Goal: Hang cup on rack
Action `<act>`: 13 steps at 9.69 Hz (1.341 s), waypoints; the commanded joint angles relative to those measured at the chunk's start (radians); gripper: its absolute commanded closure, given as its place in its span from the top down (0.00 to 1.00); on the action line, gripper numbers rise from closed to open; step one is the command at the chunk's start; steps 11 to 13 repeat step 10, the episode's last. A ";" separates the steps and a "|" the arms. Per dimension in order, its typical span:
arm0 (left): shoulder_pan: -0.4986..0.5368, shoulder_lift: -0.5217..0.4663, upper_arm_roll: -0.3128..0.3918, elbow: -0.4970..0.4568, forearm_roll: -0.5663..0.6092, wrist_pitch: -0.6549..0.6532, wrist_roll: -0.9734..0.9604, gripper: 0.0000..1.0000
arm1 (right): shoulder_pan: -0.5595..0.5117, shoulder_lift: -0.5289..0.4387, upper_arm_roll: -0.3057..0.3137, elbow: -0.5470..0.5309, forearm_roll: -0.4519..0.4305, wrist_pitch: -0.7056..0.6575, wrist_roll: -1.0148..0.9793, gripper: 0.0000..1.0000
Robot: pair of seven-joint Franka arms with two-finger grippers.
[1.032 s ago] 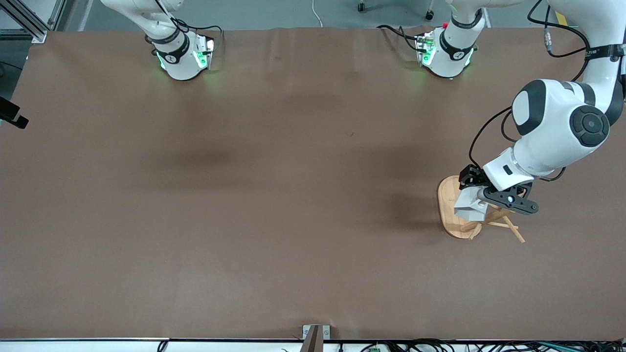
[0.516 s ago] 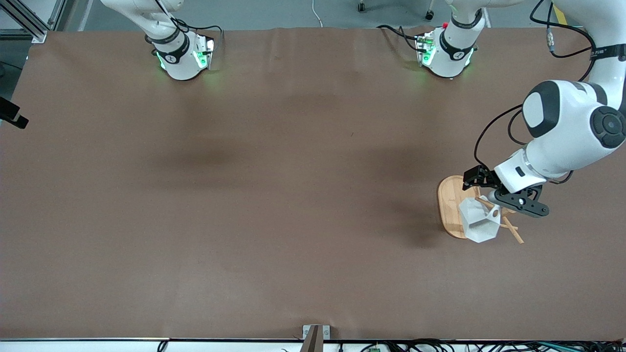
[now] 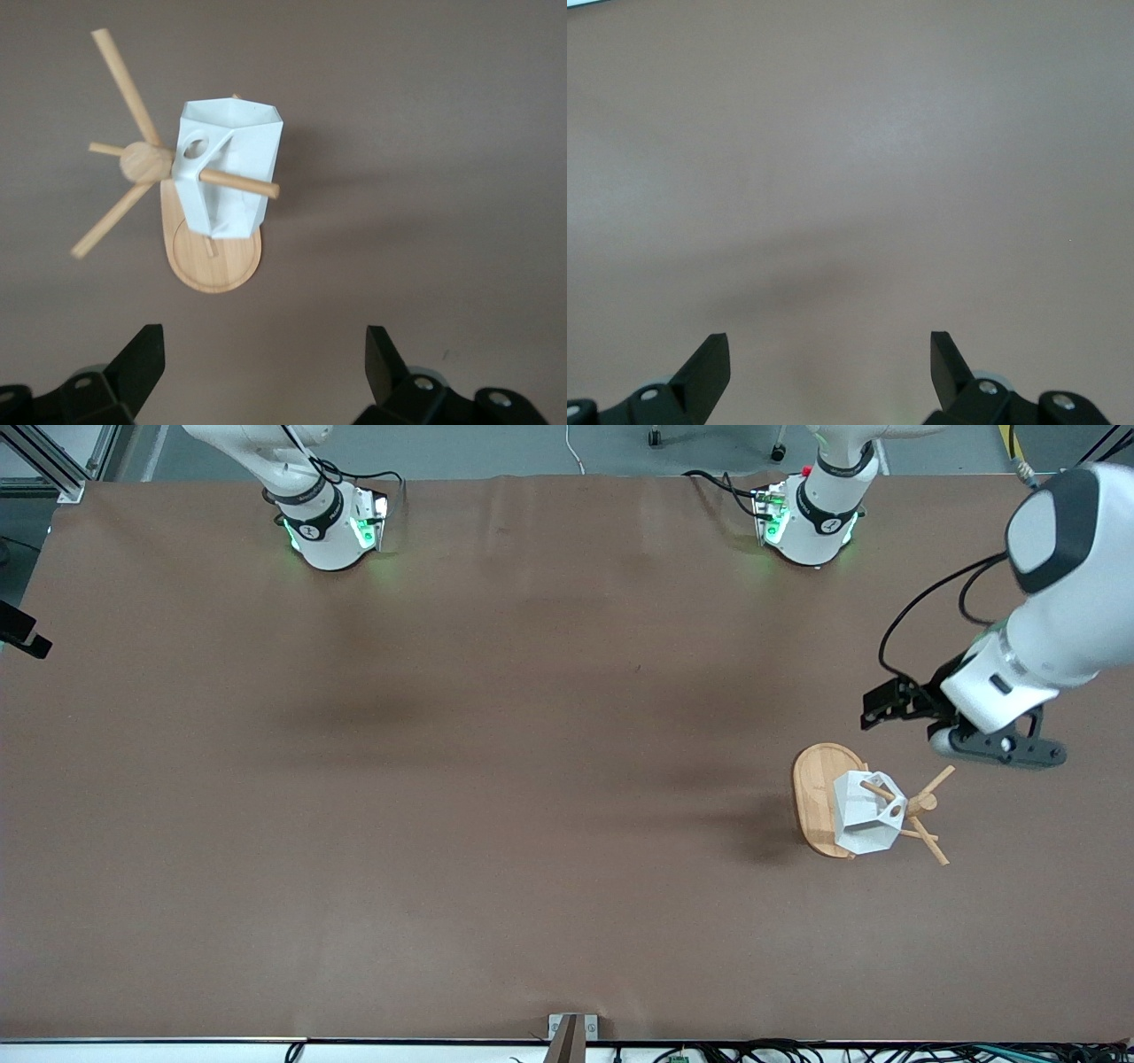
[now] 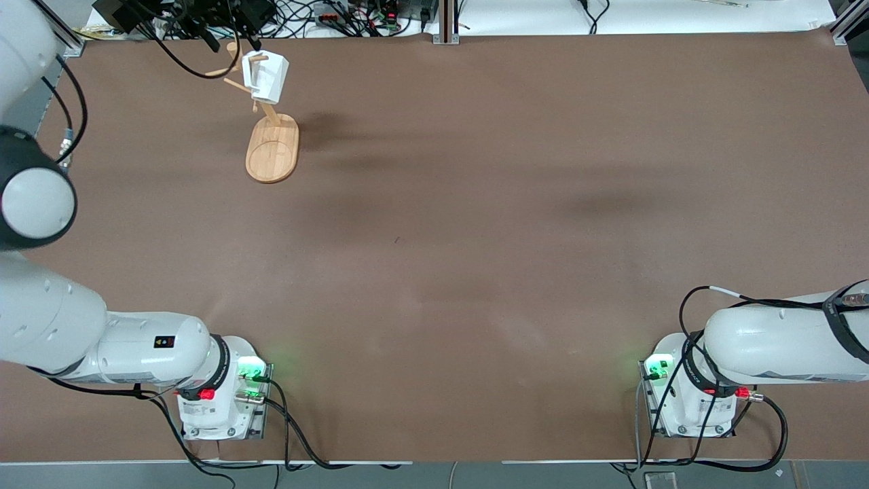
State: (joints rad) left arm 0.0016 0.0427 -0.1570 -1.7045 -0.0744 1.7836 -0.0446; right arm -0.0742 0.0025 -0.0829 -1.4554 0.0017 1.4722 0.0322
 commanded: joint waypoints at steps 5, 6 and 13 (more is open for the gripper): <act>-0.047 -0.118 0.023 0.052 0.096 -0.246 0.014 1.00 | -0.012 0.002 0.006 0.010 -0.003 -0.007 -0.017 1.00; -0.038 -0.141 0.033 0.051 0.087 -0.251 0.006 1.00 | -0.012 0.002 0.006 0.010 -0.003 -0.004 -0.017 1.00; 0.020 -0.139 0.040 0.100 0.047 -0.282 0.032 1.00 | -0.009 0.002 0.006 0.010 -0.002 -0.004 -0.017 1.00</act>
